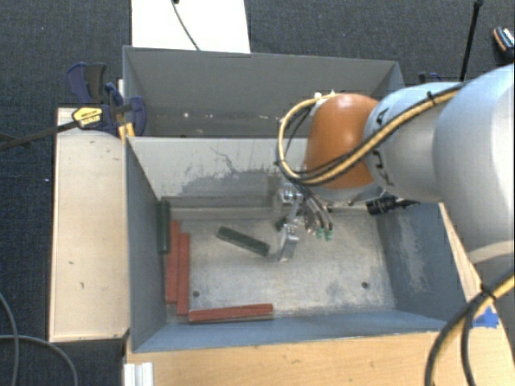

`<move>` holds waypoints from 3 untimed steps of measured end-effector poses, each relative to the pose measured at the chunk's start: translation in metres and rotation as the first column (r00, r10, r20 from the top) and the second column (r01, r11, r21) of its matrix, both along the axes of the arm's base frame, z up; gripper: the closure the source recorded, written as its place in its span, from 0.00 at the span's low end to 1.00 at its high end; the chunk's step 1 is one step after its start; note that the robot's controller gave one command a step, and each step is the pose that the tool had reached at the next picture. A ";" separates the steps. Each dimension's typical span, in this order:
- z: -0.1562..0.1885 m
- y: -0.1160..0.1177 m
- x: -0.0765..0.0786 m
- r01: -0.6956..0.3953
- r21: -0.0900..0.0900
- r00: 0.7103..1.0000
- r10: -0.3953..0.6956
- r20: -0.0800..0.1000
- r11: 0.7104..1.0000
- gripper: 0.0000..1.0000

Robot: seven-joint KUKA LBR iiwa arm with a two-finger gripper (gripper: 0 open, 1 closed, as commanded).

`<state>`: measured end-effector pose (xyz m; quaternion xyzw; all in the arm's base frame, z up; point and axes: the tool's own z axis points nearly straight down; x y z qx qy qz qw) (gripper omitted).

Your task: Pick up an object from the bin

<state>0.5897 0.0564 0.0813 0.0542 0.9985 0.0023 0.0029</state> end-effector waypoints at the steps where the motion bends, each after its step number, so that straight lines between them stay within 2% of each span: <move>1: -0.011 0.030 0.000 0.183 -0.002 0.983 -0.183 -0.001 0.983 0.00; 2: -0.011 0.029 0.000 0.181 -0.003 0.984 -0.181 0.000 0.984 1.00; 3: 0.038 0.065 -0.023 0.384 0.001 0.923 -0.384 0.001 0.923 1.00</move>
Offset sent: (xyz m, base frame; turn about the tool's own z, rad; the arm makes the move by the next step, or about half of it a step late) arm -0.0009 0.0293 -0.0113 0.1863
